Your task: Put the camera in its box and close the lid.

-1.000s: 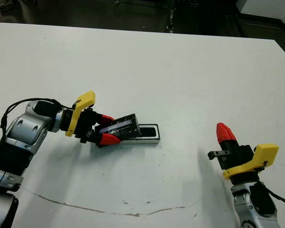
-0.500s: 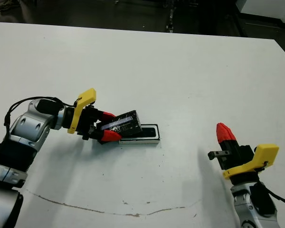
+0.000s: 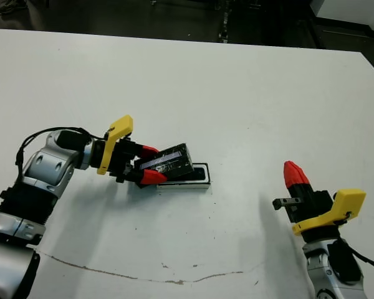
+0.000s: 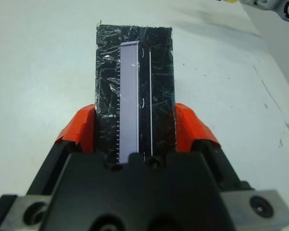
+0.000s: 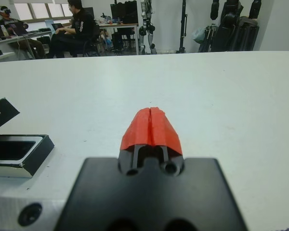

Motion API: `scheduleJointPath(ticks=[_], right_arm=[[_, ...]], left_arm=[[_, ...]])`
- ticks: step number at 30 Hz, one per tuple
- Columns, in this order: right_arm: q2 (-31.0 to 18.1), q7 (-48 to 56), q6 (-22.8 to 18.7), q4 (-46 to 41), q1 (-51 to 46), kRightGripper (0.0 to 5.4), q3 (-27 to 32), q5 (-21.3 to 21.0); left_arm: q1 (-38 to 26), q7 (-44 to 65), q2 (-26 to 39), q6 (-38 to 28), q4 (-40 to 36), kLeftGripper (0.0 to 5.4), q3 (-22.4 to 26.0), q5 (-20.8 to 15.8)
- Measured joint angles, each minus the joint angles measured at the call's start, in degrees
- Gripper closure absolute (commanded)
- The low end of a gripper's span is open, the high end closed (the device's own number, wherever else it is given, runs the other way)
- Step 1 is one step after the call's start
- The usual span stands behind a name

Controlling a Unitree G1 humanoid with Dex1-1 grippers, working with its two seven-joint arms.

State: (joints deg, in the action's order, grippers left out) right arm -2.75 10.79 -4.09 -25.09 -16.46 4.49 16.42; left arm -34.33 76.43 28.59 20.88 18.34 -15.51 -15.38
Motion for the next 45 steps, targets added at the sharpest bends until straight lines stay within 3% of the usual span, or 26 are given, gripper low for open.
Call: scheduleJointPath(ticks=[23, 34, 45], right_arm=[[-0.03, -0.01, -0.24, -0.11, -0.11, 5.4, 0.02, 0.55], [-0.12, 0.02, -0.53, -0.23, -0.06, 5.4, 0.09, 0.56], [-0.12, -0.01, -1.02, -0.28, -0.08, 5.4, 0.12, 0.62]], left_arm=[[0.57, -1.47, -0.85, 9.51, -4.99, 2.25, -0.44, -1.07], [0.57, -1.6, -2.88, 0.39, -1.14, 2.25, -2.08, 0.42], [-0.07, -1.62, -4.23, -1.76, -0.36, 2.25, -3.53, 2.46]])
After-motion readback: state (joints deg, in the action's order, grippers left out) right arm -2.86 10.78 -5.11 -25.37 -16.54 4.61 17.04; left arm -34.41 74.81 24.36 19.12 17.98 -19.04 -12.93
